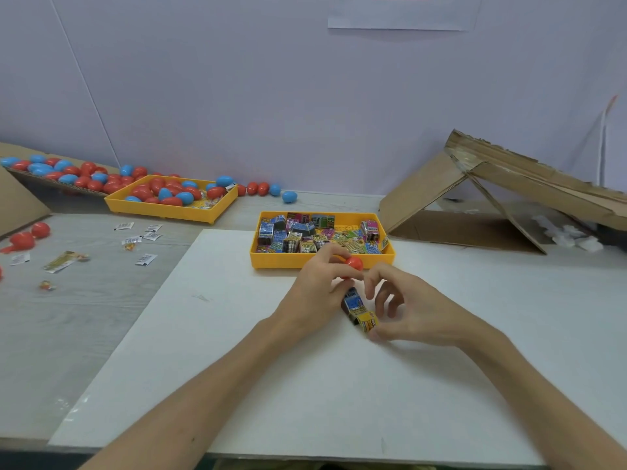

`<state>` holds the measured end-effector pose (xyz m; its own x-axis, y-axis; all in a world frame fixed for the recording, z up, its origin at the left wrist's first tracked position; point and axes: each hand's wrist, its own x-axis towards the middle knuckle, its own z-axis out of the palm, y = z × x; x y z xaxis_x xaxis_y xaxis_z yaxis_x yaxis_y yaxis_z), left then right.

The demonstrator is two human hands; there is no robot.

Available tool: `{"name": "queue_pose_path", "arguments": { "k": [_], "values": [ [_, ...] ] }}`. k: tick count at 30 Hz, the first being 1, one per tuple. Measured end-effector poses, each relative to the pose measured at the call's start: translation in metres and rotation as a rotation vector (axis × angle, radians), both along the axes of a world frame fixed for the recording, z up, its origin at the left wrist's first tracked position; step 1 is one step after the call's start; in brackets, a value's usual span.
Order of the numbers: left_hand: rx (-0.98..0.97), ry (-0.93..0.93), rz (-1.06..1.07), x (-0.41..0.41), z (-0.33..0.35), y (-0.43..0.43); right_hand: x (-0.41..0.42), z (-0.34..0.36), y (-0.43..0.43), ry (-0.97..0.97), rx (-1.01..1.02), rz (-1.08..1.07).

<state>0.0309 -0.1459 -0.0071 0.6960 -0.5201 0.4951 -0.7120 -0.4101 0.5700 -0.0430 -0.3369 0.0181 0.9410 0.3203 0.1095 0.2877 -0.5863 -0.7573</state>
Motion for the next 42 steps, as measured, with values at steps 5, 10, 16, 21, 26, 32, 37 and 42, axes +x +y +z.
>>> {"name": "queue_pose_path", "arguments": {
  "k": [5, 10, 16, 21, 26, 32, 37, 42],
  "values": [
    [-0.022, 0.081, -0.025, 0.0, -0.001, -0.001, 0.0, 0.0, 0.0, -0.044, -0.015, 0.011],
    [-0.036, 0.138, -0.051, 0.0, -0.001, -0.001, 0.003, -0.002, -0.002, -0.102, 0.004, -0.007],
    [-0.039, 0.209, -0.055, 0.004, 0.002, 0.004, 0.004, -0.005, -0.003, -0.133, 0.002, -0.015],
    [0.02, 0.204, -0.05, 0.005, 0.0, 0.003, 0.004, -0.005, -0.003, -0.141, 0.01, -0.032],
    [0.012, 0.212, -0.062, 0.005, 0.0, 0.003, 0.001, -0.001, -0.001, -0.099, 0.01, 0.016],
    [0.005, 0.225, -0.059, 0.006, 0.0, 0.003, -0.001, 0.006, -0.001, 0.038, 0.19, 0.138],
    [-0.197, 0.341, -0.064, 0.007, 0.006, 0.005, 0.004, 0.008, -0.003, 0.043, 0.362, -0.063],
    [-0.411, 0.405, -0.072, 0.009, 0.013, 0.013, 0.007, 0.007, -0.003, 0.025, 0.43, -0.148]
  ]
}}
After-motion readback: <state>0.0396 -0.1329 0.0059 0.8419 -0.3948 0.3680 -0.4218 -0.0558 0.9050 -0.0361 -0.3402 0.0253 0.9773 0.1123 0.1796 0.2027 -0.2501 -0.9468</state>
